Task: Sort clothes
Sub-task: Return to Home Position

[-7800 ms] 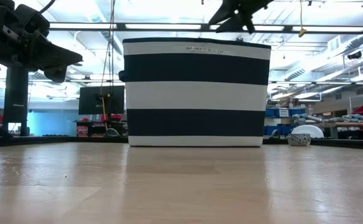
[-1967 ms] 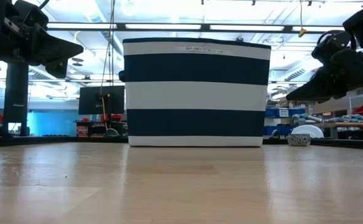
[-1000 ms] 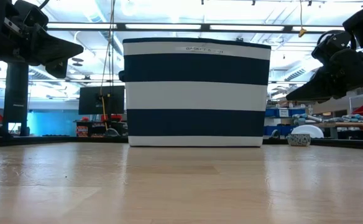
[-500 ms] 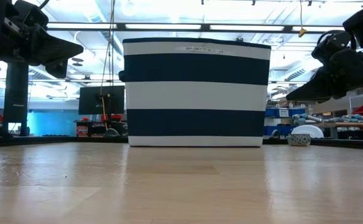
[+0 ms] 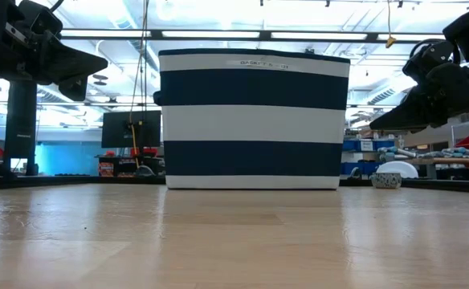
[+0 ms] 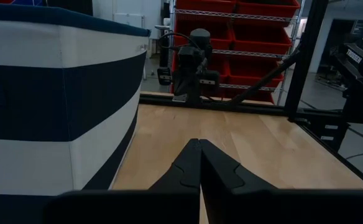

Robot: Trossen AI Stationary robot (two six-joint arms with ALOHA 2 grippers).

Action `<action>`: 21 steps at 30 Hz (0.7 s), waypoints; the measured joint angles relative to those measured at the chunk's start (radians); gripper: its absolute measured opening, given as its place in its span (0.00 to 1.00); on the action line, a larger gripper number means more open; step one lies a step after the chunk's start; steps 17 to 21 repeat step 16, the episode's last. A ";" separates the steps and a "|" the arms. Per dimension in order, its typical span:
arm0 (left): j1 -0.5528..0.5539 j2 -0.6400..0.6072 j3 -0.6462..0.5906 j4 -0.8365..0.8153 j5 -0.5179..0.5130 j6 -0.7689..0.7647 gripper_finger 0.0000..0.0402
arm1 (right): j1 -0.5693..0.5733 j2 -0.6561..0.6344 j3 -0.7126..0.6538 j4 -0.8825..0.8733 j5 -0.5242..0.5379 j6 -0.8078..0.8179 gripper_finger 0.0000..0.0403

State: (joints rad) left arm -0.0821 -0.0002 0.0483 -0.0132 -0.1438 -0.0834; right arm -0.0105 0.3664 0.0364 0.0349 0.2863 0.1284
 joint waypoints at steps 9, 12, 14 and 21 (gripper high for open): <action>0.000 0.000 0.000 0.000 0.000 0.000 0.01 | 0.000 0.000 0.000 0.000 0.000 0.000 0.04; 0.000 0.000 0.000 0.000 0.000 0.000 0.01 | 0.000 0.000 0.000 0.000 0.000 0.000 0.03; 0.000 0.000 0.000 0.000 0.000 0.000 0.01 | 0.000 0.000 0.000 0.000 0.000 0.000 0.03; 0.000 0.000 0.000 0.000 0.000 0.000 0.01 | 0.000 0.000 0.000 0.000 0.000 0.000 0.03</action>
